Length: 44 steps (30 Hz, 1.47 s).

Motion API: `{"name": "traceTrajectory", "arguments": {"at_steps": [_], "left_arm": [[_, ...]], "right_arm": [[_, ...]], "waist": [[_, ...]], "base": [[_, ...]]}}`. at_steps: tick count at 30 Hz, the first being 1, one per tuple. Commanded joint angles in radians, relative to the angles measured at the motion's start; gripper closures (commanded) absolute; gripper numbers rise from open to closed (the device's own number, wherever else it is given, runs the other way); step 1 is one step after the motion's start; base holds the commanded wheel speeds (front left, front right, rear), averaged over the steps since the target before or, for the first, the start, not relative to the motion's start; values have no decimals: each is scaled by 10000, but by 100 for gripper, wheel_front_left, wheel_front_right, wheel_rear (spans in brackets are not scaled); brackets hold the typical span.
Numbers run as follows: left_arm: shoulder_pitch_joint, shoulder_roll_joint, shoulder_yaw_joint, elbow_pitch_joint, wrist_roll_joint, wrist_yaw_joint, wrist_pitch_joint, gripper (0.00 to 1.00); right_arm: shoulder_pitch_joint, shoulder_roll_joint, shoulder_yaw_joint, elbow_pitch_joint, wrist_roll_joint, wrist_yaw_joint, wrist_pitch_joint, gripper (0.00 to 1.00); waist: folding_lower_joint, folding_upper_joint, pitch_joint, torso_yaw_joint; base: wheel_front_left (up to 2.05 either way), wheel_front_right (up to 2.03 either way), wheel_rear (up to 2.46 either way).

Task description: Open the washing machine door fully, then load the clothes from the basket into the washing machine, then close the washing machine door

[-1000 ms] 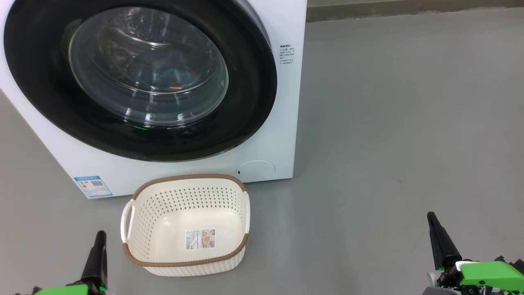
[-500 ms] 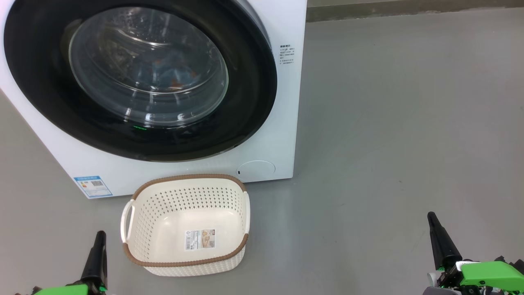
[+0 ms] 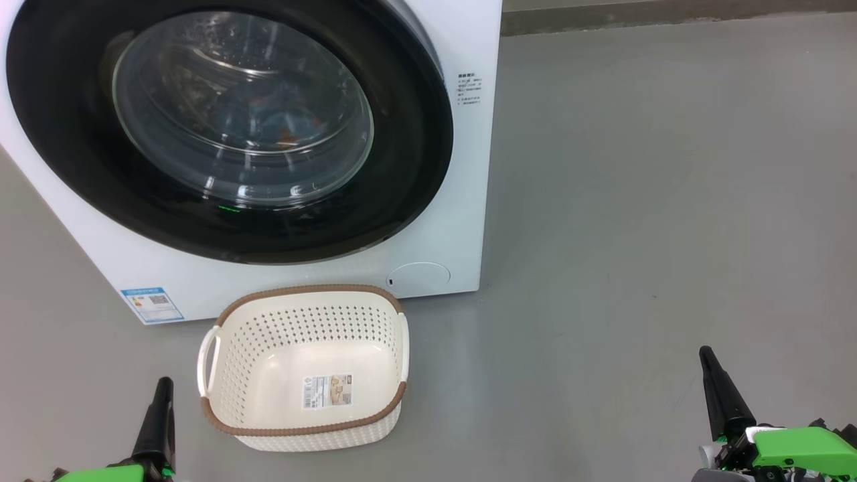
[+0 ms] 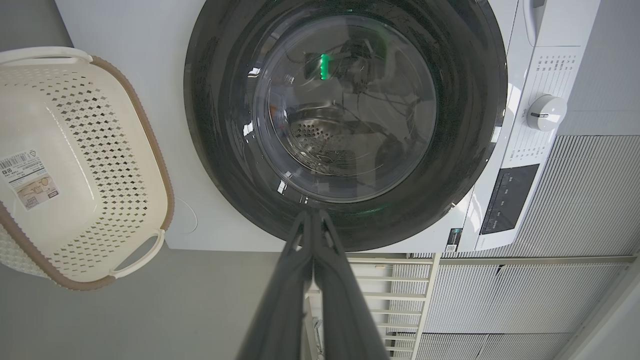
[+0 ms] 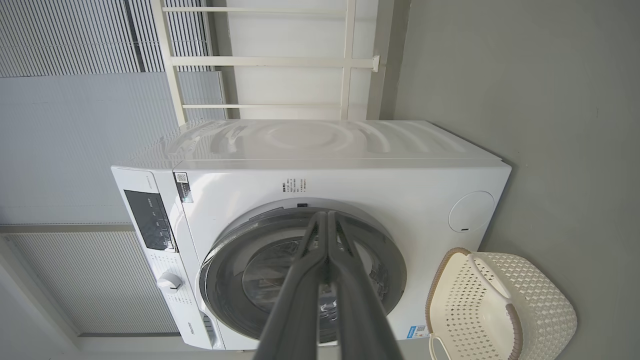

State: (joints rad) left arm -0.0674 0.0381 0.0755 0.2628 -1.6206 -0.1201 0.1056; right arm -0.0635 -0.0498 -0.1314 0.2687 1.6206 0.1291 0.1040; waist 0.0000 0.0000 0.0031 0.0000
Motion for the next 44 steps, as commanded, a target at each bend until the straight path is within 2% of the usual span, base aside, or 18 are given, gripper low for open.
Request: {"name": "traceTrajectory", "arguments": {"at_steps": [1, 44], "left_arm": [[-404, 151, 352, -178, 94, -106, 51, 100], [-406, 136, 373, -178, 112, -106, 68, 100]], "right_arm": [[-441, -36, 211, -242, -91, 16, 64, 100], [-443, -20, 188, -241, -110, 16, 82, 100]], "waist": [[0, 0, 0, 0], [0, 0, 0, 0]], "base": [[0, 0, 0], [0, 0, 0]]}}
